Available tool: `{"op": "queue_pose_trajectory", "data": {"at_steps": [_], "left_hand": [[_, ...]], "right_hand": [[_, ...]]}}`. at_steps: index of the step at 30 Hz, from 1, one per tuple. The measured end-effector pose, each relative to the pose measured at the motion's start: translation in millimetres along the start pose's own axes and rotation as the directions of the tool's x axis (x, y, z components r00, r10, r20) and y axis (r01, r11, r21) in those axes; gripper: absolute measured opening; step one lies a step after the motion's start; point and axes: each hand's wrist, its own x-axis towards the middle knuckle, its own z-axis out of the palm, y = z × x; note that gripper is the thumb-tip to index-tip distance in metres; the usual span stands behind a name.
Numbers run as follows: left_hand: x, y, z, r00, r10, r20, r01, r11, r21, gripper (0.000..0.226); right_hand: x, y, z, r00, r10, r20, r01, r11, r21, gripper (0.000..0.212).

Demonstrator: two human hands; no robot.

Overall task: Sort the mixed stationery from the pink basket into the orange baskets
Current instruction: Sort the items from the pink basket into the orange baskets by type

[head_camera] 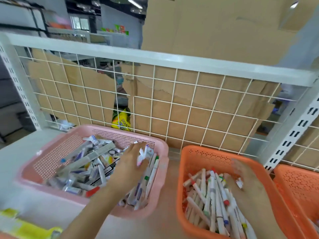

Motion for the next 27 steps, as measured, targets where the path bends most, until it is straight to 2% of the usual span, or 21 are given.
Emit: {"op": "queue_pose_trajectory", "data": {"at_steps": [3, 9, 14, 19, 24, 27], "left_hand": [[-6, -28, -22, 1.000, -0.030, -0.005, 0.030, 0.998, 0.060, 0.043], [-7, -72, -68, 0.999, -0.021, 0.032, 0.018, 0.994, 0.108, 0.035], [-2, -114, -100, 0.978, -0.051, 0.201, 0.019, 0.987, 0.158, 0.036], [2, -143, -120, 0.899, 0.016, 0.437, -0.092, 0.984, 0.153, 0.039], [7, -158, -119, 0.794, 0.082, 0.603, -0.201, 0.970, 0.133, 0.047], [11, -161, -115, 0.746, 0.101, 0.658, -0.249, 0.959, 0.135, 0.055]], "right_hand": [[2, -19, 19, 0.998, -0.023, 0.063, 0.026, 0.999, -0.045, 0.047], [-3, -61, 63, 0.991, -0.078, 0.105, 0.081, 0.996, -0.028, 0.047], [-9, -95, 101, 0.970, -0.165, 0.177, 0.179, 0.982, -0.068, 0.048], [-17, -123, 139, 0.941, -0.233, 0.244, 0.262, 0.960, -0.096, 0.047], [-23, -144, 166, 0.943, -0.201, 0.265, 0.238, 0.965, -0.113, 0.040], [-26, -152, 176, 0.929, -0.180, 0.324, 0.244, 0.955, -0.170, 0.040]]}}
